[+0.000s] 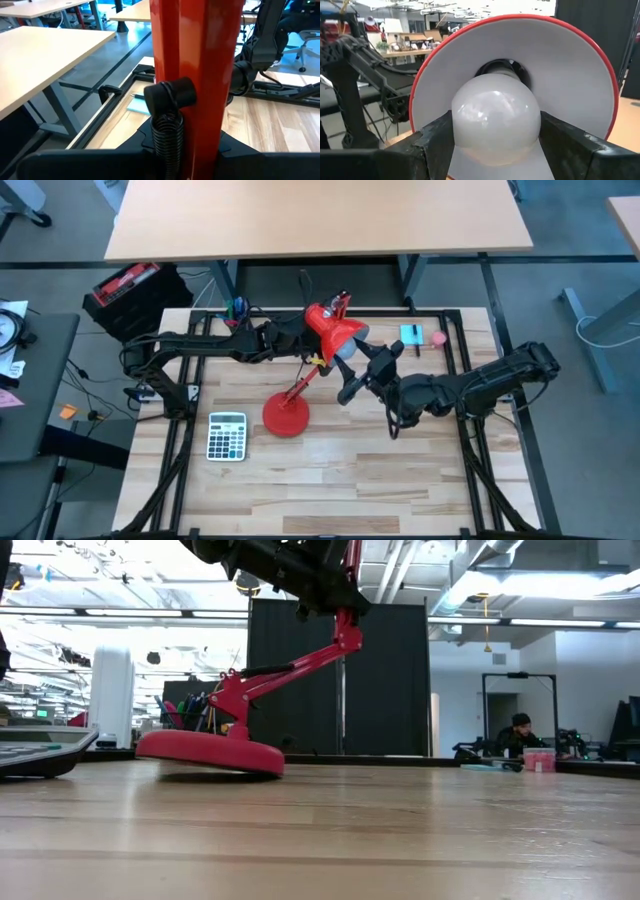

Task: Screw lightbulb
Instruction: Insert the white lightbulb into the red desk lamp

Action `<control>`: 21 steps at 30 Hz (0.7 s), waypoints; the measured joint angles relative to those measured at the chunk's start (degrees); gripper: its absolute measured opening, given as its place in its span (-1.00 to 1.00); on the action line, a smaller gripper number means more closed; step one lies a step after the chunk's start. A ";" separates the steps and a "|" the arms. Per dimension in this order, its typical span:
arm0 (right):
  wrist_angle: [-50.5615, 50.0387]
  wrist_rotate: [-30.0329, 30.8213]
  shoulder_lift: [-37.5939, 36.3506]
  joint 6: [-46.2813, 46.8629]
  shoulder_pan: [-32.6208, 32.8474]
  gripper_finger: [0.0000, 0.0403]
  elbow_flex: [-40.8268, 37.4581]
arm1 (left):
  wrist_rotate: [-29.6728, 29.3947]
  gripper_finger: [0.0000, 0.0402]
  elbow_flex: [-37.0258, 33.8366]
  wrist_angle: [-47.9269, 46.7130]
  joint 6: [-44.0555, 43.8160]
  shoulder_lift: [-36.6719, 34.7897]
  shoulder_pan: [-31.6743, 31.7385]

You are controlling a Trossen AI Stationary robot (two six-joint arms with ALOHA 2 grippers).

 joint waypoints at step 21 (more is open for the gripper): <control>-0.64 0.50 -0.02 -13.83 0.72 0.35 -0.02 | -0.02 -0.71 0.00 -0.04 0.13 0.00 -0.10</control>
